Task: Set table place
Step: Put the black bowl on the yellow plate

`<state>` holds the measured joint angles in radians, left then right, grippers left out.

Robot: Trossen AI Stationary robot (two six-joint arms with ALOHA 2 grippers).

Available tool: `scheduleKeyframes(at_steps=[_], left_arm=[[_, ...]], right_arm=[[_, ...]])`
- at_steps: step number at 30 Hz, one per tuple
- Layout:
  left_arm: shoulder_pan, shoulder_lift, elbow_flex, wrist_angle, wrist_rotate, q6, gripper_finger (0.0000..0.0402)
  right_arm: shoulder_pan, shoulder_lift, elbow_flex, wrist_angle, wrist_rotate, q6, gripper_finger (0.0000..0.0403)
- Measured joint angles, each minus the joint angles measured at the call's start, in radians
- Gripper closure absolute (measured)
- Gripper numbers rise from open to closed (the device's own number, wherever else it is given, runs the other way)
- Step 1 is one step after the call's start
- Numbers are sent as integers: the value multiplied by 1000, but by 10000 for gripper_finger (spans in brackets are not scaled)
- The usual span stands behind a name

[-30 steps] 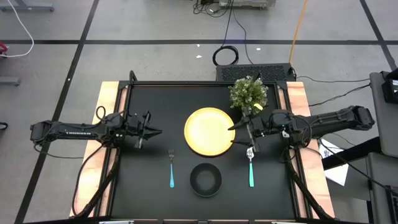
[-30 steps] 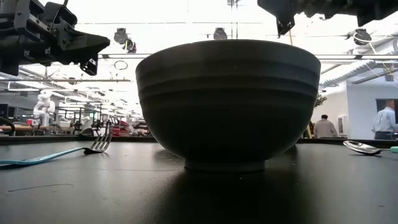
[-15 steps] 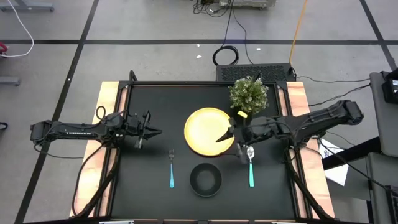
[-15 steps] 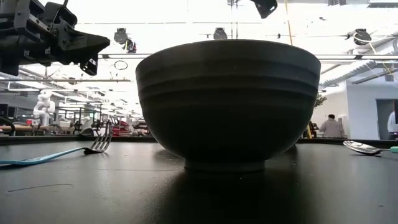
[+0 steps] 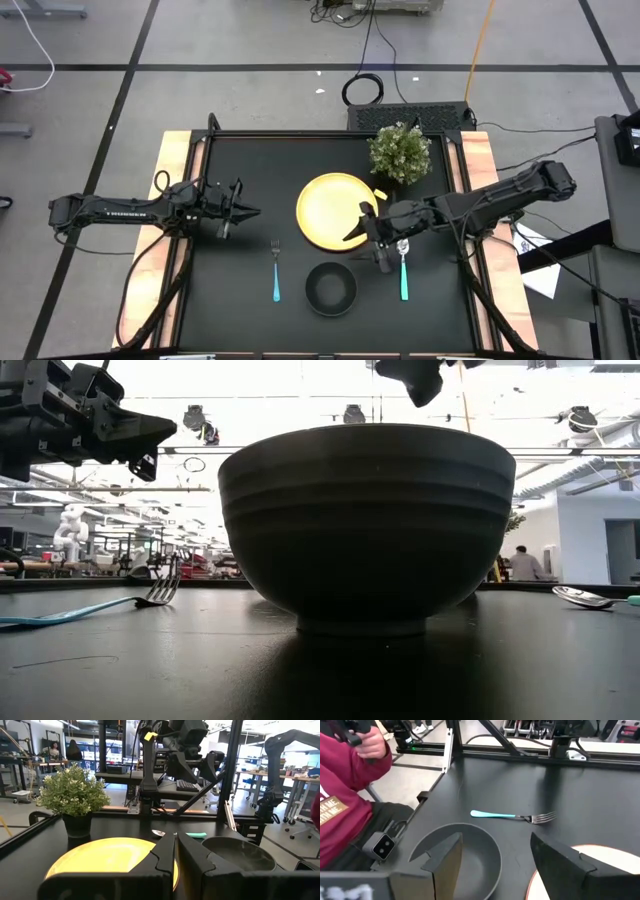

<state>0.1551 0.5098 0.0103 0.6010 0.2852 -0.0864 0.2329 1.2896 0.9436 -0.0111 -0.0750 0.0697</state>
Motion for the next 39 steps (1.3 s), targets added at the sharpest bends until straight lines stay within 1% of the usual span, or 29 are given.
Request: scheduleKeyframes(at_steps=[3, 5, 12, 14, 22, 28, 32, 39], left_arm=[[0, 0, 0, 0, 0, 0, 376], [0, 0, 0, 0, 0, 0, 376], [0, 0, 0, 0, 0, 0, 376], [0, 0, 0, 0, 0, 0, 376], [0, 0, 0, -1, 0, 0, 376], [0, 0, 0, -8, 0, 0, 376], [0, 0, 0, -17, 0, 0, 376], [0, 0, 0, -24, 0, 6, 376]], right_arm=[[0, 6, 0, 7, 0, 18, 174], [0, 18, 1, 43, 0, 39, 174], [0, 40, 0, 25, 0, 100, 174], [0, 61, 0, 53, 0, 117, 174], [6, 174, 46, 35, 0, 160, 174], [11, 230, 88, -29, 2, 216, 174], [11, 231, 100, -96, 32, 242, 174], [11, 231, 101, -168, 22, 300, 174]])
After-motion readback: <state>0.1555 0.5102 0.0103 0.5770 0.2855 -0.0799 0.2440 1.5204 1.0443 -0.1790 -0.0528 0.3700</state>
